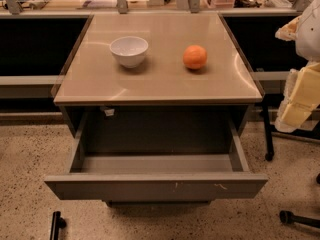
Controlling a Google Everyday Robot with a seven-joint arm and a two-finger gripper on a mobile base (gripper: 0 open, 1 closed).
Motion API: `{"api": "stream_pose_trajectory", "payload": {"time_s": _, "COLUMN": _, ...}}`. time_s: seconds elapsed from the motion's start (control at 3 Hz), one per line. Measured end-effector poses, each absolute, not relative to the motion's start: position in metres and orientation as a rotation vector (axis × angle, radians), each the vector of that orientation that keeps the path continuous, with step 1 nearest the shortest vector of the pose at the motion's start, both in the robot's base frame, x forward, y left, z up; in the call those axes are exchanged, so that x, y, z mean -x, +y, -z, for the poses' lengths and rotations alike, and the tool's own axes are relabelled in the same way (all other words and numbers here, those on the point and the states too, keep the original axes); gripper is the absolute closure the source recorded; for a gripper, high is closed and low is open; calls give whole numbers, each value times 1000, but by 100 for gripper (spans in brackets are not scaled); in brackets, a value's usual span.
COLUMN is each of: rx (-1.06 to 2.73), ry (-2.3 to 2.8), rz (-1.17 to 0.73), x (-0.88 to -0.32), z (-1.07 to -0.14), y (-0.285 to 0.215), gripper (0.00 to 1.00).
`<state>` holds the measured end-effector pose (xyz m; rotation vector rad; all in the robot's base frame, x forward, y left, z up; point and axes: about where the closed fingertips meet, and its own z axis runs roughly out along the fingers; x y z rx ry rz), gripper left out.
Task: Place orange into top drawer
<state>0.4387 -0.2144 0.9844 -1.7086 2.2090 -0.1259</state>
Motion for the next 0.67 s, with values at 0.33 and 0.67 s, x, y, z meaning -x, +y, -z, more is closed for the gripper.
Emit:
{"api": "stream_pose_trajectory", "payload": {"time_s": 0.33, "rx": 1709, "ry": 2209, "rz": 126, "x": -439, "z": -984, "y": -214, "gripper": 0}}
{"api": "stream_pose_trajectory", "payload": {"time_s": 0.67, "rx": 1680, "ry": 2183, "rz": 111, "x": -442, "z": -985, "y": -217, "gripper": 0}}
